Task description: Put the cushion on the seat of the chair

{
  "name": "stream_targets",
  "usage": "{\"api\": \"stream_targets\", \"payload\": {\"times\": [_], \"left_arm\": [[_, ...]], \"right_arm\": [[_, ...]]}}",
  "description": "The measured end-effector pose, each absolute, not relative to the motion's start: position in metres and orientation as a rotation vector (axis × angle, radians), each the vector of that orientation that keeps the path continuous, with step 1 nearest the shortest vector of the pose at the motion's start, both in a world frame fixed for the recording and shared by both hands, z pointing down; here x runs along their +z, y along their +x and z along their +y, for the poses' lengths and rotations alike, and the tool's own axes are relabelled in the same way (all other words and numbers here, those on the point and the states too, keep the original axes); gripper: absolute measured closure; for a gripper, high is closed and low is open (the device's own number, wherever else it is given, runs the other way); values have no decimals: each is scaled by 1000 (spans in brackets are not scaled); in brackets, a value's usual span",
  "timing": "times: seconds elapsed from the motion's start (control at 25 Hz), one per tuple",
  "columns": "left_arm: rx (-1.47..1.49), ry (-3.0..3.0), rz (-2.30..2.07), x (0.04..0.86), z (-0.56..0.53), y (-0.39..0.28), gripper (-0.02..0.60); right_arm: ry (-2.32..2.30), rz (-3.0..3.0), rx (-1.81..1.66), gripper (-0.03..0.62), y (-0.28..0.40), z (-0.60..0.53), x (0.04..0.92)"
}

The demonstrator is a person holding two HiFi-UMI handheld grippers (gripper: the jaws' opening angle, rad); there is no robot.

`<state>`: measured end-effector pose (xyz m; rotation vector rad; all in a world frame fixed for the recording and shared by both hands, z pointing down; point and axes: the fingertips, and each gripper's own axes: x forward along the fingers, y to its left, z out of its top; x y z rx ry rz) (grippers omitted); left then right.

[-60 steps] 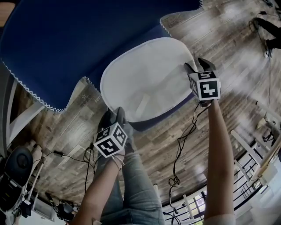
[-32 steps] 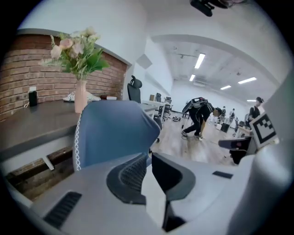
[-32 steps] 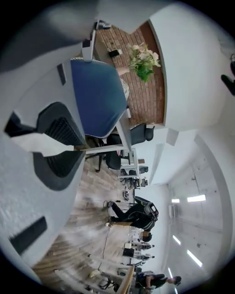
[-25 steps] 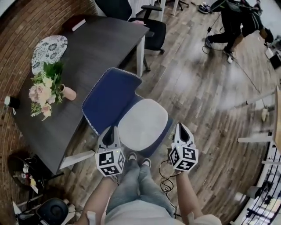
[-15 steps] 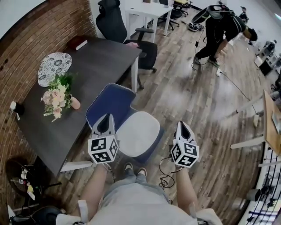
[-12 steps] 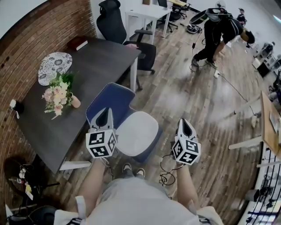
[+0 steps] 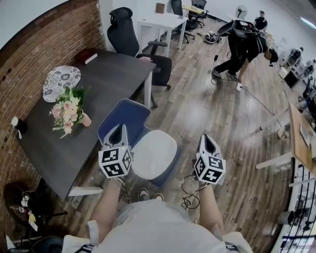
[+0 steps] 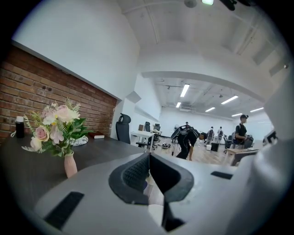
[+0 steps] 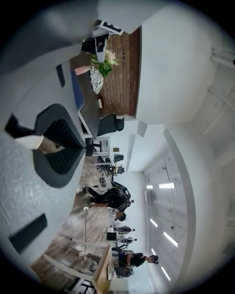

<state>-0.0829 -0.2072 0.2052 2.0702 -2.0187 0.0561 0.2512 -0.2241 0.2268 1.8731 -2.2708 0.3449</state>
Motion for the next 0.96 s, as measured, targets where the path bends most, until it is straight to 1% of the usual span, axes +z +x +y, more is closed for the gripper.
{"api": "stream_targets", "payload": {"times": [0.96], "left_arm": [[69, 2094, -1995, 205, -206, -66, 571]], "right_arm": [[1851, -2276, 311, 592, 250, -222, 218]]}}
